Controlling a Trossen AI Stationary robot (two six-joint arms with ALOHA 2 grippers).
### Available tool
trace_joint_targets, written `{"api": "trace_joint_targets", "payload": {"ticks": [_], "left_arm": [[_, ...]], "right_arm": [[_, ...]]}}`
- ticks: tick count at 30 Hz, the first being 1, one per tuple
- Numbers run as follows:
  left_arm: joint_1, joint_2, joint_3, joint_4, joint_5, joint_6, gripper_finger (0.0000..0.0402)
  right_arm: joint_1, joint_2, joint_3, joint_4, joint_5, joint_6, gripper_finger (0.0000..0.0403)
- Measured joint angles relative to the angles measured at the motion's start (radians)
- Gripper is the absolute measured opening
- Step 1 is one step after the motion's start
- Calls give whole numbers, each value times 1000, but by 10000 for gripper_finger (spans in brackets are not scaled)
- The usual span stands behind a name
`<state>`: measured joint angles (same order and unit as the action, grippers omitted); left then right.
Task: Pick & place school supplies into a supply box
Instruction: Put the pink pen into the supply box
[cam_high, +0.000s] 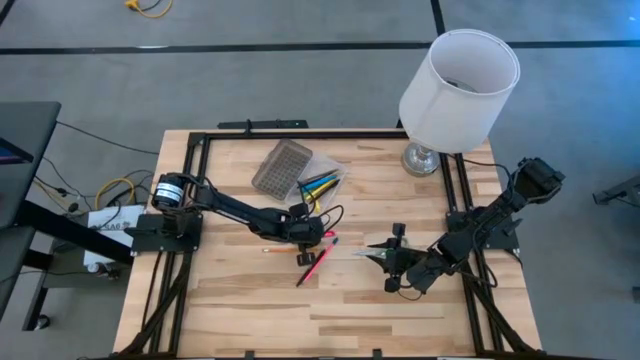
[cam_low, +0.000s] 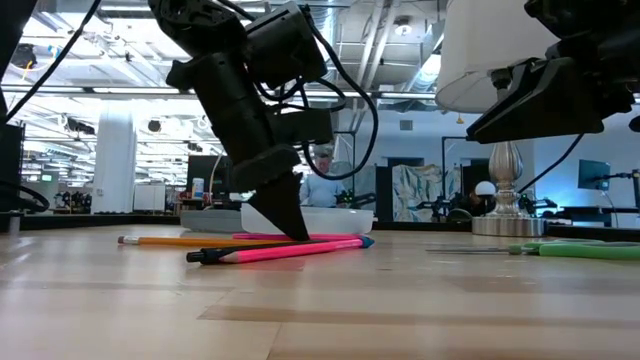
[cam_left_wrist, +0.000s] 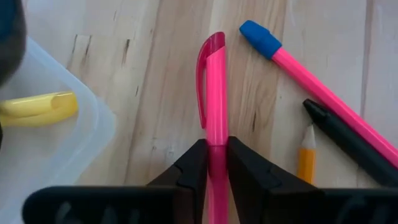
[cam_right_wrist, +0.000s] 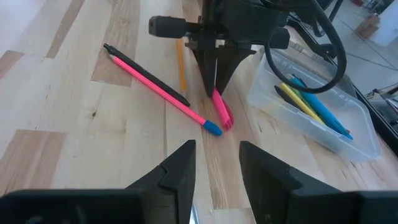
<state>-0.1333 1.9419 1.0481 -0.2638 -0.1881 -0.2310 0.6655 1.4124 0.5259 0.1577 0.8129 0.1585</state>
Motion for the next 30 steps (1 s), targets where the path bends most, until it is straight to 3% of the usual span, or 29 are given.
{"api": "trace_joint_targets", "payload": {"ticks": [16, 30], "left_arm": [[-1, -5, 4, -45, 41, 0, 57], [-5, -24, -1, -45, -1, 0, 57]], "right_arm": [[0, 0, 0, -7, -2, 1, 118], [0, 0, 0, -10, -1, 5, 118]]}}
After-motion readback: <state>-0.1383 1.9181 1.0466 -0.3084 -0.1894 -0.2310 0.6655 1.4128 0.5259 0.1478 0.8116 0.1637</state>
